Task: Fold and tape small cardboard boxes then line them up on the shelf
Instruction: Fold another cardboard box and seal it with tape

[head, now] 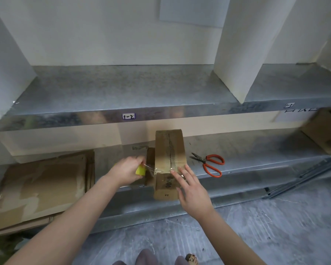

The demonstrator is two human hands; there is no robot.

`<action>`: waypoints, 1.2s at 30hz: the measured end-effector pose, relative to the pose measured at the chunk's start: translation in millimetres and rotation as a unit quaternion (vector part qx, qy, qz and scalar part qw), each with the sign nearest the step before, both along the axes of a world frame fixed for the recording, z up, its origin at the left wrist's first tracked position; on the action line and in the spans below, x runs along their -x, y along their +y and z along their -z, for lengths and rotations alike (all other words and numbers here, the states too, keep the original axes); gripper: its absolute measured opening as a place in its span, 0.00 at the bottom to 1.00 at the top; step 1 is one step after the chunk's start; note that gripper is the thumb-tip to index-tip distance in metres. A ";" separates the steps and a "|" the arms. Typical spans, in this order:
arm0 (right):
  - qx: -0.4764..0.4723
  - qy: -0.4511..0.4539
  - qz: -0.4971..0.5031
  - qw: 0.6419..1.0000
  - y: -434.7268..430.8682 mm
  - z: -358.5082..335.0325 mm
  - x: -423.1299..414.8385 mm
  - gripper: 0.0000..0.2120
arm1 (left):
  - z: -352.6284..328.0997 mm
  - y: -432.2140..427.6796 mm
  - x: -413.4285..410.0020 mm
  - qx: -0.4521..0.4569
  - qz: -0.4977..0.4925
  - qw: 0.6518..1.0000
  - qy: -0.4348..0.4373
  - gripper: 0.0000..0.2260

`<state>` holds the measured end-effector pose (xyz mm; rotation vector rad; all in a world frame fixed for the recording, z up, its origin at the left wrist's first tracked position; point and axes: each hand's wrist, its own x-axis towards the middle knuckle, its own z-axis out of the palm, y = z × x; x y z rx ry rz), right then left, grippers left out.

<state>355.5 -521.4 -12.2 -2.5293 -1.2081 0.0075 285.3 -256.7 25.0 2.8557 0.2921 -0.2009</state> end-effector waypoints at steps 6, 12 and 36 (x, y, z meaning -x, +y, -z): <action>0.000 0.001 -0.009 1.000 -3.4 1.1 -3.7 0.29 | -4.1 2.4 16.1 0.131 0.003 0.991 -0.006 0.19; -0.001 0.001 -0.012 1.000 -2.8 0.5 -8.5 0.28 | -5.9 -2.1 17.8 0.100 -0.004 0.995 -0.002 0.19; 0.224 0.133 0.179 0.949 -48.3 52.8 -172.5 0.31 | 1.9 -32.4 9.0 0.164 -0.134 0.977 -0.014 0.21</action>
